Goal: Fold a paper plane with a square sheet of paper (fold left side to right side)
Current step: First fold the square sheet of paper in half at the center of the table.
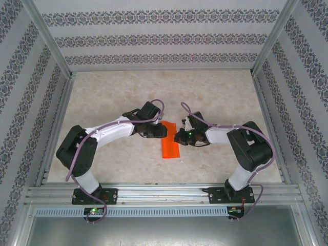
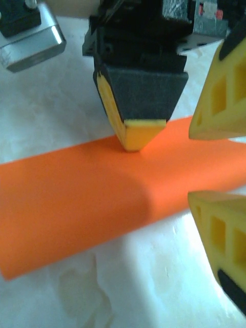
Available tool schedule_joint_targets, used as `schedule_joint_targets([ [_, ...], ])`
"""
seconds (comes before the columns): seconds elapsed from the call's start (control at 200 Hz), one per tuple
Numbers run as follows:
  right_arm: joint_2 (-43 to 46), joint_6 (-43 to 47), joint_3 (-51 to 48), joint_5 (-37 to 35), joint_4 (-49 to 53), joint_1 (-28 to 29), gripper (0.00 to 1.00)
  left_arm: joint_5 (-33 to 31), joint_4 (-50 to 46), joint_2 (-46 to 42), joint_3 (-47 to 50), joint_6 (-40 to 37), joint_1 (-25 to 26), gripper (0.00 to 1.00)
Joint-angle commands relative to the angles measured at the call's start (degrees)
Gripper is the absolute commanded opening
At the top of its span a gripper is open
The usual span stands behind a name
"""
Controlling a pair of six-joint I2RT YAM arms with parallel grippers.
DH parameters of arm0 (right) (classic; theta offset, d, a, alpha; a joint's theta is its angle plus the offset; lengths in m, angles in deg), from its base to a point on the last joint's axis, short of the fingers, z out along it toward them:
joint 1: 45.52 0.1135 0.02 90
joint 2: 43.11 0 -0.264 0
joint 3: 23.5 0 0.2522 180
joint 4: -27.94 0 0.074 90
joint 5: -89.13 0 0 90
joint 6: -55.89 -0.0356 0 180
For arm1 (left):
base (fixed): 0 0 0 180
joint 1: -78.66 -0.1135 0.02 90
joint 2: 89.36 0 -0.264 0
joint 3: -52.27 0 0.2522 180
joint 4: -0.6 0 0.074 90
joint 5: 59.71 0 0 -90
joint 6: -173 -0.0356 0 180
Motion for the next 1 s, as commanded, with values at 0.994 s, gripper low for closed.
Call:
schedule_joint_targets([
  [0.994,-3.42,4.29,-0.21,-9.88,12.31,0.81,0.0,6.72,23.7,6.05,17.33,3.19,-5.3,0.1],
])
